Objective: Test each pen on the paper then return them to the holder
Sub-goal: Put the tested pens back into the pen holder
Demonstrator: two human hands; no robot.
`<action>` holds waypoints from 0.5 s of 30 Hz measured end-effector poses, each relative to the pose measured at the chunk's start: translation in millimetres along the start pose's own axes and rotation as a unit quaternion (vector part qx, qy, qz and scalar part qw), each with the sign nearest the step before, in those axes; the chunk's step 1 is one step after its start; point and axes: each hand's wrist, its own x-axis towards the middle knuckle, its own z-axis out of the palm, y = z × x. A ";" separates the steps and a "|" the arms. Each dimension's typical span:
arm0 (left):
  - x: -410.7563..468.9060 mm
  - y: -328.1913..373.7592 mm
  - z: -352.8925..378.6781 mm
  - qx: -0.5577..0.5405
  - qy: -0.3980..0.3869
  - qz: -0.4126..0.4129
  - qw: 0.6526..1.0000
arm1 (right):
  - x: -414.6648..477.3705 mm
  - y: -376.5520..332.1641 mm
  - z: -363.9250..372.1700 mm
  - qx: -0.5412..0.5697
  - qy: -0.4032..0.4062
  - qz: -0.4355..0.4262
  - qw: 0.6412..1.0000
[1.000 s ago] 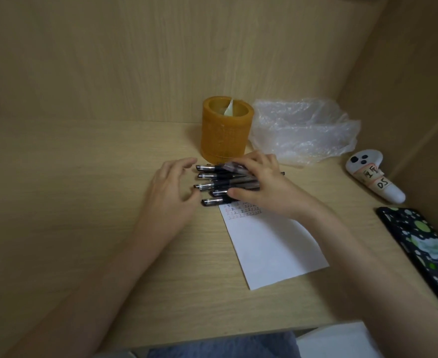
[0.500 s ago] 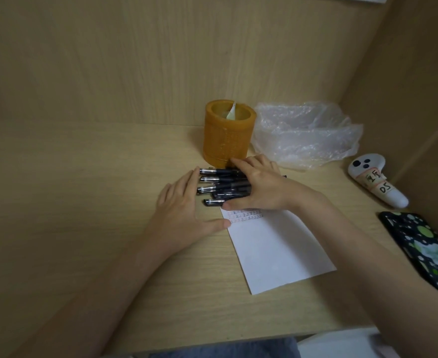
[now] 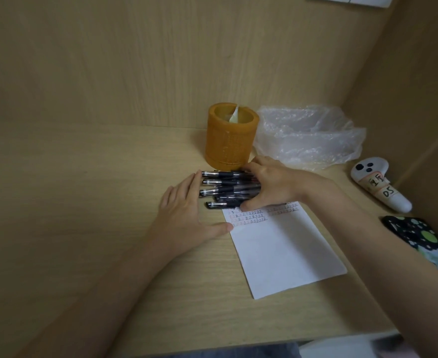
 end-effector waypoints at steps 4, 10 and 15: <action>-0.2 0.4 -0.5 -0.002 0.005 -0.002 1.000 | 7.7 4.1 -2.9 -0.039 -0.004 -0.017 0.999; -0.8 3.4 -2.2 0.002 -0.007 -0.008 1.000 | 13.0 10.5 -5.8 0.025 0.006 -0.036 0.999; -0.5 2.0 -2.1 0.004 -0.008 -0.007 1.000 | 16.6 11.1 -2.2 0.024 0.022 -0.063 0.998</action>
